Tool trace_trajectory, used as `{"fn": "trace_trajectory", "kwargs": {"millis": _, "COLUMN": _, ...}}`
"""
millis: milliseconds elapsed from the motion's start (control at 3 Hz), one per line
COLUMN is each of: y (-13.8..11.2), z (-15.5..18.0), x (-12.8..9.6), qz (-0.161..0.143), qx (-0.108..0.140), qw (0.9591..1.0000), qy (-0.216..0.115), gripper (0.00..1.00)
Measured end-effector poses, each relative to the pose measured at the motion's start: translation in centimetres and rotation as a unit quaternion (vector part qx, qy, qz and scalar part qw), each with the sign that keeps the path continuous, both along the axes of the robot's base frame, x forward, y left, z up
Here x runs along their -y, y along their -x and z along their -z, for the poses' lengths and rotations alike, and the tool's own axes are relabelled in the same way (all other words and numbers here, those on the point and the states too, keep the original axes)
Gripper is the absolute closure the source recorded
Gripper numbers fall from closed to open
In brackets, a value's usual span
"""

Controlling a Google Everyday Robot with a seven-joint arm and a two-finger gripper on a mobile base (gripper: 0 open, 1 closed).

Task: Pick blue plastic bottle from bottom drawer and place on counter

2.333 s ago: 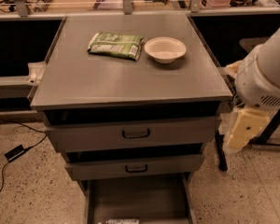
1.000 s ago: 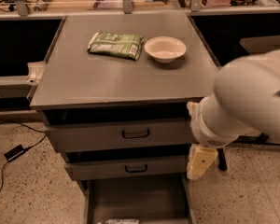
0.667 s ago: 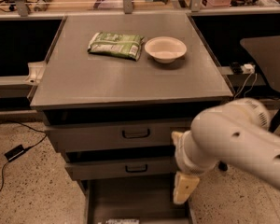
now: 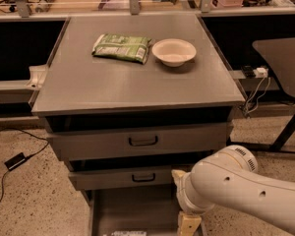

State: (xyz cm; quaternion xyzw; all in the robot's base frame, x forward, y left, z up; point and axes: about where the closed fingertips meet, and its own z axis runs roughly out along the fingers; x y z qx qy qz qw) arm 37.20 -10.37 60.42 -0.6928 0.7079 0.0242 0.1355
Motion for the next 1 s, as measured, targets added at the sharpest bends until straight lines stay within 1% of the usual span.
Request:
{"fn": "trace_trajectory", "kwargs": {"millis": 333, "y": -0.1, "z": 1.5, "x": -1.3, "qz": -0.028, "qx": -0.004, "qw": 0.9993, "qy": -0.024, "gripper": 0.0}}
{"fn": "trace_trajectory", "kwargs": {"millis": 667, "y": 1.0, "z": 7.1, "x": -5.2, "qz": -0.087, "qx": -0.011, "qw": 0.9926, "qy": -0.084, "gripper": 0.0}}
{"fn": "trace_trajectory", "kwargs": {"millis": 1000, "y": 1.5, "z": 14.3, "x": -8.5, "qz": -0.099, "qx": -0.002, "qw": 0.9818, "qy": -0.162, "gripper": 0.0}}
